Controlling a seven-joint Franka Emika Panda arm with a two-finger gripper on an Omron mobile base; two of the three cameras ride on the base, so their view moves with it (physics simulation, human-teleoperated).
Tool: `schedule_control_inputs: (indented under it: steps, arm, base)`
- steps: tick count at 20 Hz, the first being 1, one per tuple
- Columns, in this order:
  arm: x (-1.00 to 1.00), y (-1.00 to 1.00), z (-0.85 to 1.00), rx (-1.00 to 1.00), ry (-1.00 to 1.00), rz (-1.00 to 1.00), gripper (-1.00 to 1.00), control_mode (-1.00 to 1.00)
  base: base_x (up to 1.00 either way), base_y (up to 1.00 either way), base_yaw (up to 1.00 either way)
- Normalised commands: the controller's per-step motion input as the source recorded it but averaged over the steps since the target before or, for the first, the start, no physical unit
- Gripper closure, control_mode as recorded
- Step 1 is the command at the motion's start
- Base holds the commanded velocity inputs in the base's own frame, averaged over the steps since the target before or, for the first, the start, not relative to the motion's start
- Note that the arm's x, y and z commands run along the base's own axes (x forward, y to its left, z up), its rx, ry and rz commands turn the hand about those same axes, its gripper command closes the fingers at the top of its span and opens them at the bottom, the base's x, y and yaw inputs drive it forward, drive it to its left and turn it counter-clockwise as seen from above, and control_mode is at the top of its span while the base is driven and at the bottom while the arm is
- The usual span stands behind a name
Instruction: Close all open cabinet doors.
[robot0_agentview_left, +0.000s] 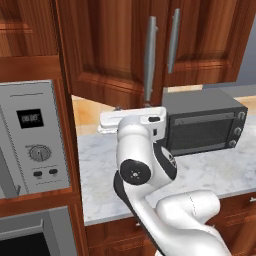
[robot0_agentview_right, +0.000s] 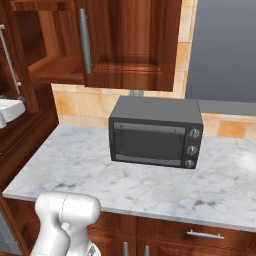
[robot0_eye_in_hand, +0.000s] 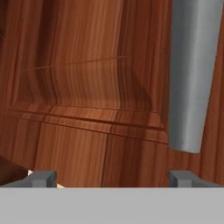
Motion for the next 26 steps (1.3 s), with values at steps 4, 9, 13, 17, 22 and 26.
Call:
schedule_control_inputs:
  steps: [4, 9, 13, 17, 22, 26]
  arm:
    - [0.50, -0.09, 0.00, 0.06, 0.00, 0.00, -1.00, -1.00]
    - [0.46, -0.15, 0.00, 0.06, 0.00, 0.00, -1.00, -1.00]
    - [0.46, -0.28, 0.00, 0.09, 0.00, 0.01, -1.00, -1.00]
    - [0.50, -0.34, 0.00, 0.09, 0.00, 0.03, -1.00, -1.00]
    - [0.57, -0.32, 0.00, 0.10, 0.00, 0.06, -1.00, -1.00]
    - [0.52, -0.16, -0.05, 0.04, 0.00, 0.08, -1.00, -1.00]
  base:
    - [0.00, 0.00, 0.00]
    - [0.00, 0.00, 0.00]
    - [0.00, 0.00, 0.00]
    - [0.00, 0.00, 0.00]
    - [0.00, 0.00, 0.00]
    - [0.00, 0.00, 0.00]
